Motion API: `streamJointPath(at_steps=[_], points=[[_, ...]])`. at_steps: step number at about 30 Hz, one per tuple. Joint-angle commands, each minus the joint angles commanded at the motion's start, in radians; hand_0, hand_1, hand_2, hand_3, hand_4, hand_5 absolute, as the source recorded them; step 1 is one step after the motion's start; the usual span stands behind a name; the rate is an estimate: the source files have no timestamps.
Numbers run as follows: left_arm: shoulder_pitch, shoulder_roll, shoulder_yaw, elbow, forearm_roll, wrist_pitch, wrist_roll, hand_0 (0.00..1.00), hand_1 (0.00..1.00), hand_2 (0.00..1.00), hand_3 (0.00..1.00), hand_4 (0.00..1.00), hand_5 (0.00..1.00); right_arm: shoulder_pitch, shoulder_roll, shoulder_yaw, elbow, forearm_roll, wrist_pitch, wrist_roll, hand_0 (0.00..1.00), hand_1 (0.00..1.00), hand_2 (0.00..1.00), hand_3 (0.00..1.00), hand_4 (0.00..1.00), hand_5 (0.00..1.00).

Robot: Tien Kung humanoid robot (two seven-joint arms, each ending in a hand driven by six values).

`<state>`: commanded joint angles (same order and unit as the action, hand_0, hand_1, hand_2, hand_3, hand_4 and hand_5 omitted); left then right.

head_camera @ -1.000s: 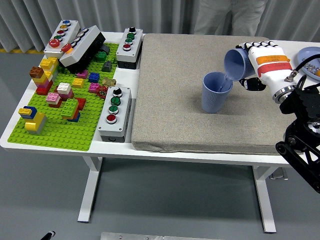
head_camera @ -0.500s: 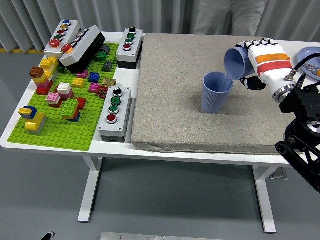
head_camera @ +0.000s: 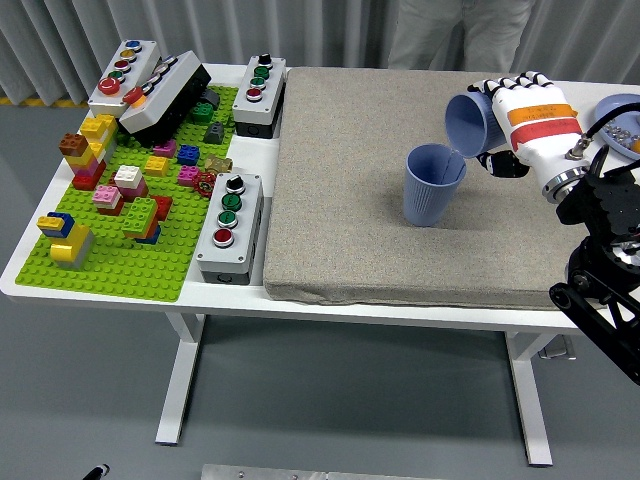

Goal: Pick cup pour cup place

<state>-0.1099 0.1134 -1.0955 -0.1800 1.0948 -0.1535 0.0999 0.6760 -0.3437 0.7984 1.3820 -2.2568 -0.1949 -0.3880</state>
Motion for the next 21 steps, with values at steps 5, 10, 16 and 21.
streamJointPath(at_steps=[5,10,16,21], points=[[-0.001,0.000,0.000,0.000,0.000,0.000,0.000,0.826,0.787,0.858,0.775,0.603,0.998,0.003,-0.002,-0.001,0.002,-0.002,0.002,-0.003,0.862,0.738,0.651,0.658,0.635,0.002],[-0.002,0.000,-0.001,0.000,0.000,0.000,0.001,0.826,0.787,0.858,0.775,0.604,0.998,0.001,-0.001,-0.001,0.001,0.004,0.002,-0.003,0.862,0.738,0.653,0.658,0.638,0.002],[-0.001,-0.001,-0.001,0.000,-0.001,0.000,0.001,0.826,0.787,0.857,0.775,0.603,0.998,-0.006,0.012,0.014,-0.019,0.080,-0.022,0.017,0.859,0.738,0.653,0.656,0.638,0.002],[-0.002,-0.001,-0.001,0.000,-0.001,0.000,0.001,0.826,0.787,0.857,0.776,0.602,0.998,-0.010,0.021,0.066,-0.047,0.243,-0.037,0.058,0.859,0.738,0.645,0.649,0.634,0.002]])
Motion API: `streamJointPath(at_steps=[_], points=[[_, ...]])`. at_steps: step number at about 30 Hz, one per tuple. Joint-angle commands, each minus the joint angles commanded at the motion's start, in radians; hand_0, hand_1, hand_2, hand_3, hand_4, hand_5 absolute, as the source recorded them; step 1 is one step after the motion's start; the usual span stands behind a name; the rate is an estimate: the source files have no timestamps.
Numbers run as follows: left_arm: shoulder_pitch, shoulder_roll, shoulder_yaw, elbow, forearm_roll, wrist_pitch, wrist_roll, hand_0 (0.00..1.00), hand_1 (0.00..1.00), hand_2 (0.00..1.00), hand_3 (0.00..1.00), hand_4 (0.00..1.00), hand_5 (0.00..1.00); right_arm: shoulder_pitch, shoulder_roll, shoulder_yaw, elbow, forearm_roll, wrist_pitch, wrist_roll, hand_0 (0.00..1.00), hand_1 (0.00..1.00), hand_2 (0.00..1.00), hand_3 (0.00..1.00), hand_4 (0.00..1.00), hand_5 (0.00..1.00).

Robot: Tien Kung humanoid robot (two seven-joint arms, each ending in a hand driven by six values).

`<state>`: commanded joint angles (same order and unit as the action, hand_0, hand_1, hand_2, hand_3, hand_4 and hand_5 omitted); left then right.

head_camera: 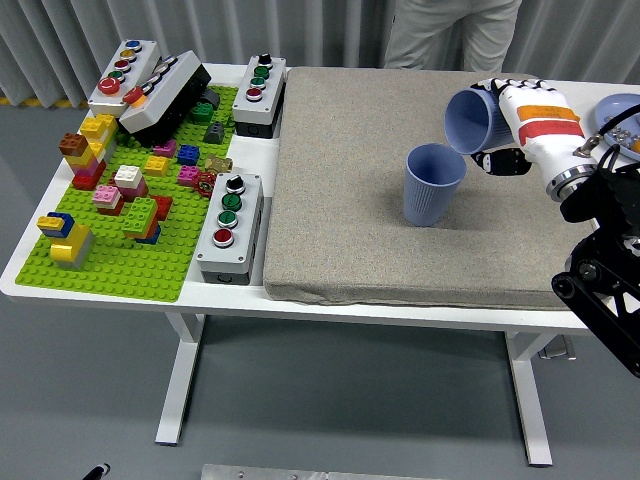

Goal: Pick cup pour cup place

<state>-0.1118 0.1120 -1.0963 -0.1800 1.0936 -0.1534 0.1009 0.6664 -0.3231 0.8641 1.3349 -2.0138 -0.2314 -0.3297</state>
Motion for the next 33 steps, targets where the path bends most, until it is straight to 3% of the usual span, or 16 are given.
streamJointPath(at_steps=[9,14,19,26,30,33], points=[[0.004,-0.001,0.001,0.000,-0.001,0.000,0.002,0.826,0.787,0.858,0.776,0.602,0.998,-0.005,0.015,0.116,-0.030,0.323,-0.022,0.076,0.847,0.734,0.643,0.650,0.634,0.002],[0.005,-0.001,0.004,0.000,-0.003,0.000,0.002,0.826,0.787,0.858,0.776,0.601,0.998,-0.022,0.030,0.219,-0.075,0.531,0.003,0.131,0.828,0.735,0.639,0.647,0.632,0.002],[0.006,-0.001,0.006,0.000,-0.003,-0.001,0.003,0.827,0.787,0.858,0.776,0.601,0.998,-0.062,0.036,0.344,-0.131,0.746,0.062,0.169,0.807,0.729,0.643,0.646,0.632,0.007],[0.006,-0.002,0.006,0.000,0.004,-0.003,0.002,0.824,0.787,0.858,0.776,0.600,0.998,-0.145,0.040,0.406,-0.136,1.035,0.060,0.183,0.808,0.725,0.639,0.646,0.633,0.004],[0.004,-0.003,0.006,0.000,0.005,-0.003,0.002,0.826,0.787,0.858,0.776,0.600,0.998,-0.186,0.044,0.404,-0.154,1.122,0.061,0.197,0.803,0.719,0.639,0.645,0.634,0.006],[0.002,-0.003,0.006,0.000,0.006,-0.003,0.002,0.826,0.787,0.858,0.776,0.600,0.998,-0.226,0.053,0.385,-0.176,1.106,0.046,0.208,0.803,0.719,0.639,0.645,0.634,0.006]])
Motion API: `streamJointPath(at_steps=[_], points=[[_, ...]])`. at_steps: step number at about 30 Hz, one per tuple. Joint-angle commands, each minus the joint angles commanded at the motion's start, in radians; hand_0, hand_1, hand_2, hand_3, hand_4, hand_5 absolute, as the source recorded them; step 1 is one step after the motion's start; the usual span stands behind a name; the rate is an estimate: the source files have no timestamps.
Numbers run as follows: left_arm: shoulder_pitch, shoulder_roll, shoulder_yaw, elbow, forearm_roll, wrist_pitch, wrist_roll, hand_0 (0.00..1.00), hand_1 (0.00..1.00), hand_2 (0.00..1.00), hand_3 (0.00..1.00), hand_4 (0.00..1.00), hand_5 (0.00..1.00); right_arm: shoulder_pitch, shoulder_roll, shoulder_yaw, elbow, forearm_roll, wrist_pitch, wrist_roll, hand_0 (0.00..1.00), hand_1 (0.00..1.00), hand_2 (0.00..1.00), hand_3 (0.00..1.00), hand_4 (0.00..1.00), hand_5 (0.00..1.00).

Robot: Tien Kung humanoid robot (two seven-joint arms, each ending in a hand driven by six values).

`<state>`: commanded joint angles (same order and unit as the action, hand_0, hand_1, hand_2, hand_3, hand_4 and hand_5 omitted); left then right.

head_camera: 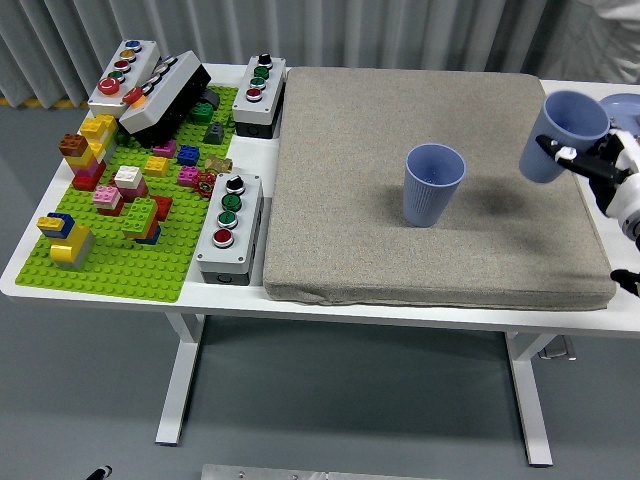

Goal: Pick cup pour cup place

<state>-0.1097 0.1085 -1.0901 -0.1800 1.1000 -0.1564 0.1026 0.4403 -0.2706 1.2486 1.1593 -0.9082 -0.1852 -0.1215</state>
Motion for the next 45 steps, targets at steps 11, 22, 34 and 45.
streamJointPath(at_steps=[11,22,34,45], points=[[-0.002,-0.002,0.007,0.000,-0.002,-0.001,0.000,0.826,0.787,0.858,0.775,0.600,0.998,-0.052,0.026,-0.063,-0.055,-0.065,-0.049,0.090,0.808,0.728,0.642,0.644,0.631,0.006],[-0.003,-0.002,0.004,0.000,-0.002,-0.001,-0.001,0.826,0.787,0.858,0.775,0.599,0.998,-0.048,0.023,-0.064,-0.050,-0.081,-0.037,0.081,0.813,0.727,0.639,0.641,0.631,0.011],[-0.003,-0.003,0.003,0.000,-0.001,0.000,0.000,0.826,0.787,0.858,0.776,0.600,0.998,-0.050,0.023,-0.065,-0.057,-0.090,0.000,0.093,0.849,0.800,0.786,0.827,0.651,0.059],[0.001,-0.002,0.008,0.000,-0.004,0.000,0.000,0.826,0.787,0.859,0.776,0.599,0.998,-0.051,0.018,-0.052,-0.055,-0.098,0.007,0.088,0.912,0.892,0.936,0.917,0.793,0.254]])
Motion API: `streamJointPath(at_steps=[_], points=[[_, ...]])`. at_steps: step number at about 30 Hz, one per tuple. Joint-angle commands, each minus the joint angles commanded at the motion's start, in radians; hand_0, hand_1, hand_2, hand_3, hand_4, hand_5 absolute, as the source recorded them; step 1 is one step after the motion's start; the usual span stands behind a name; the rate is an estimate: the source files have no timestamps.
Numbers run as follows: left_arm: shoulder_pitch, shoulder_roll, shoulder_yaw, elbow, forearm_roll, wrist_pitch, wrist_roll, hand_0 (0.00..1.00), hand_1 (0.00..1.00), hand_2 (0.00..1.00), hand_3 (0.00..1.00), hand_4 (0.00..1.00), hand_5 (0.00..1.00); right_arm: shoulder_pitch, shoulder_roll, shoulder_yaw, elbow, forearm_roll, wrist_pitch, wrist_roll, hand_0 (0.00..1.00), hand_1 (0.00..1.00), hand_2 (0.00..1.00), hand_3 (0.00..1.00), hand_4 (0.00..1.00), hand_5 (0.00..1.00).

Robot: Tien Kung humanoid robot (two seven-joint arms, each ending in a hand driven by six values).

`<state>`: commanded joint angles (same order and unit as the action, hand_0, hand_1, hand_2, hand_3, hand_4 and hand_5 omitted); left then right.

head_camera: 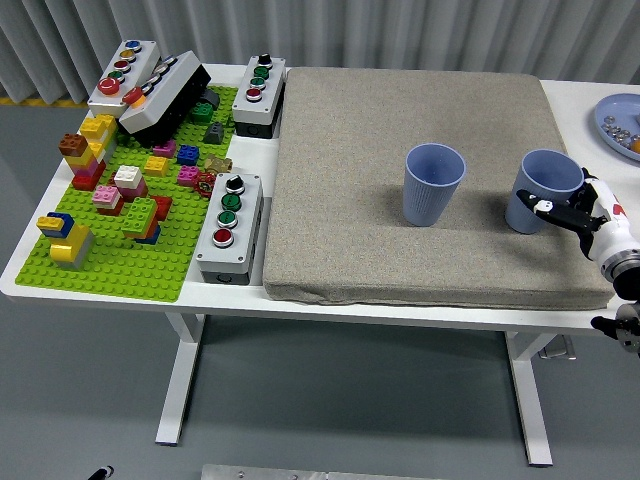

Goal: Pick cup pour cup place

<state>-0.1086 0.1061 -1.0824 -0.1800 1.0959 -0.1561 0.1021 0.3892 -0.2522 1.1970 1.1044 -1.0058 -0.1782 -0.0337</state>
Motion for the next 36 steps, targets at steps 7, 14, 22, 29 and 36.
streamJointPath(at_steps=[7,14,22,29,36], points=[[0.001,0.000,0.001,0.000,0.000,0.000,0.000,0.825,0.787,0.859,0.776,0.599,0.998,-0.002,0.000,-0.001,0.000,-0.003,0.003,0.000,0.917,0.894,0.946,0.925,0.793,0.250],[-0.001,0.000,-0.002,0.000,0.002,0.000,-0.001,0.826,0.788,0.859,0.776,0.599,0.998,-0.003,-0.002,0.021,0.011,-0.015,0.036,-0.018,0.919,0.898,0.952,0.929,0.793,0.252],[-0.001,0.000,-0.006,0.000,0.004,0.000,-0.001,0.826,0.787,0.859,0.776,0.599,0.998,-0.007,-0.008,0.048,0.029,-0.041,0.071,-0.049,0.938,0.927,0.998,0.974,0.794,0.246],[-0.003,-0.001,-0.005,0.000,0.004,0.000,0.000,0.826,0.787,0.858,0.776,0.600,0.998,-0.008,-0.009,0.053,0.026,-0.032,0.075,-0.049,0.941,0.925,0.998,0.970,0.793,0.246],[-0.003,-0.001,-0.003,0.000,0.003,0.000,0.000,0.826,0.787,0.858,0.776,0.600,0.998,-0.011,-0.005,0.061,0.022,-0.025,0.080,-0.045,0.944,0.928,0.998,0.974,0.802,0.251]])
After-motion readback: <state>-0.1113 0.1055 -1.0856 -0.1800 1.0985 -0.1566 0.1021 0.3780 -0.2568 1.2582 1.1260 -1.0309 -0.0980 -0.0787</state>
